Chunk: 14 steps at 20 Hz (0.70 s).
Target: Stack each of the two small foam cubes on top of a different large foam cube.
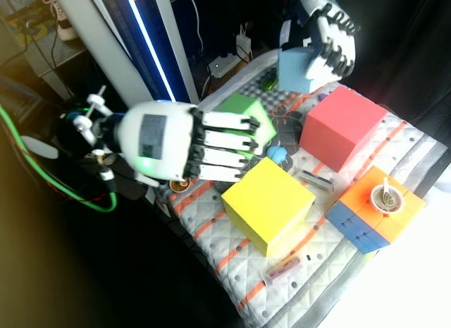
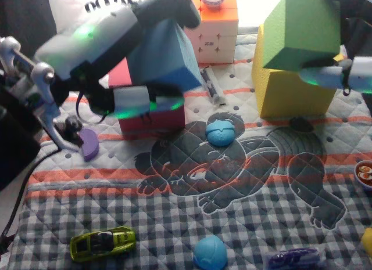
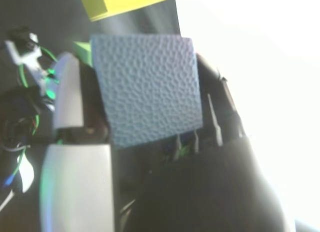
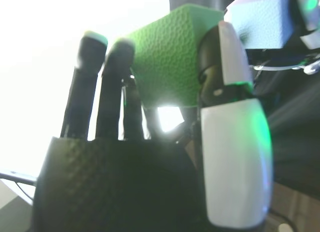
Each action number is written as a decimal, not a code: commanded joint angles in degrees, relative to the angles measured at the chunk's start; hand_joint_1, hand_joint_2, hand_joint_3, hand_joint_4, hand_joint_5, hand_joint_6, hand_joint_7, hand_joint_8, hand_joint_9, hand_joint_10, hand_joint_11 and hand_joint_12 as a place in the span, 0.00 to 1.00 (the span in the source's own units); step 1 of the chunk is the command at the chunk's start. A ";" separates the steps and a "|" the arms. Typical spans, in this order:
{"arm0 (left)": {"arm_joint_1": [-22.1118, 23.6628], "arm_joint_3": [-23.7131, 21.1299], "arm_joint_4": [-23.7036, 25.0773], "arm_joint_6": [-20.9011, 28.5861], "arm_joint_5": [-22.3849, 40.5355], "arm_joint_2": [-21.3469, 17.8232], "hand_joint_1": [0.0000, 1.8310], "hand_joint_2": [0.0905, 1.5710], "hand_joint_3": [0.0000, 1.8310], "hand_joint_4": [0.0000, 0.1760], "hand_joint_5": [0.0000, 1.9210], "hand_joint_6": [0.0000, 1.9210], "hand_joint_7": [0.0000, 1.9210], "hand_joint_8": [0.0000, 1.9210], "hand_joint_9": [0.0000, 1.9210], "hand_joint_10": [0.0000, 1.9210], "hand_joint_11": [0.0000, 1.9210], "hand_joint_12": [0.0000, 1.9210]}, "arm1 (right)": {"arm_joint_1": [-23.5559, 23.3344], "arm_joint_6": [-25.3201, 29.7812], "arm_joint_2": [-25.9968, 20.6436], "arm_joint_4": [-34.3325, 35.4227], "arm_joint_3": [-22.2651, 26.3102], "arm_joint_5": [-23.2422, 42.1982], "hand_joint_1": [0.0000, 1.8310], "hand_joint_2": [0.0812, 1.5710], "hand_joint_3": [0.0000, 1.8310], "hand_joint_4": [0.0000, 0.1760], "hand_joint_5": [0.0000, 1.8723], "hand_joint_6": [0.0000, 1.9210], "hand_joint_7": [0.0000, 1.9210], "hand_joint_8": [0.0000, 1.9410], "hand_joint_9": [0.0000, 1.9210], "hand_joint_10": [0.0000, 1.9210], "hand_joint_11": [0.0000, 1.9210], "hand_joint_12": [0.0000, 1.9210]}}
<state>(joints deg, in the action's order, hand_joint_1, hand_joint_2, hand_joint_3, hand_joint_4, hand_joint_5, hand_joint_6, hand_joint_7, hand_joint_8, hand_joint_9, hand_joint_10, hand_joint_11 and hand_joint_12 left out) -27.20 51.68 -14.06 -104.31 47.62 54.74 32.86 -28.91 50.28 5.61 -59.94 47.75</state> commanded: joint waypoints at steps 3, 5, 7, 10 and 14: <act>2.35 2.18 -2.96 -3.02 4.02 1.26 0.90 0.74 0.00 0.00 0.03 0.91 0.00 0.75 0.07 0.91 0.21 1.00 | -2.18 0.18 1.03 2.86 -2.68 3.25 0.70 0.81 0.00 0.00 0.07 0.84 0.33 0.82 0.38 1.00 0.47 1.00; 3.36 3.50 -4.35 -3.02 2.88 1.87 0.84 0.77 0.00 0.00 0.02 0.91 0.01 0.64 0.08 0.83 0.13 1.00 | -2.95 0.18 1.39 4.20 -3.95 1.85 0.70 0.82 0.00 0.00 0.07 0.87 0.31 0.84 0.31 1.00 0.40 1.00; 4.28 4.97 -5.68 -3.02 1.34 2.42 0.80 0.76 0.00 0.00 0.02 0.84 0.02 0.49 0.05 0.76 0.08 0.99 | -3.11 0.18 1.62 6.44 -4.97 0.73 0.70 0.83 0.00 0.00 0.06 0.87 0.31 0.84 0.25 0.99 0.33 1.00; 5.43 7.62 -8.39 -3.26 -1.84 3.52 0.78 0.77 0.00 0.00 0.05 0.79 0.07 0.45 0.09 0.78 0.12 0.99 | -4.87 0.18 2.15 10.97 -5.68 -3.76 0.77 0.80 0.00 0.00 0.06 0.86 0.30 0.81 0.34 0.90 0.35 1.00; 6.68 10.60 -14.54 -9.52 -6.28 5.32 0.73 0.76 0.00 0.00 0.07 0.68 0.07 0.38 0.10 0.73 0.13 0.98 | -6.35 0.18 3.86 13.38 -8.89 -9.31 0.79 0.81 0.00 0.00 0.08 0.82 0.26 0.83 0.33 0.89 0.28 1.00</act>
<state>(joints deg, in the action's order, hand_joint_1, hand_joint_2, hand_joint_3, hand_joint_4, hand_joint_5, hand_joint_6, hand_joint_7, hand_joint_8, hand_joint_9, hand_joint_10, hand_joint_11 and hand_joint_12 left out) -21.41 61.82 -29.54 -113.86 36.38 60.07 27.31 -29.10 54.43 18.55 -68.29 33.26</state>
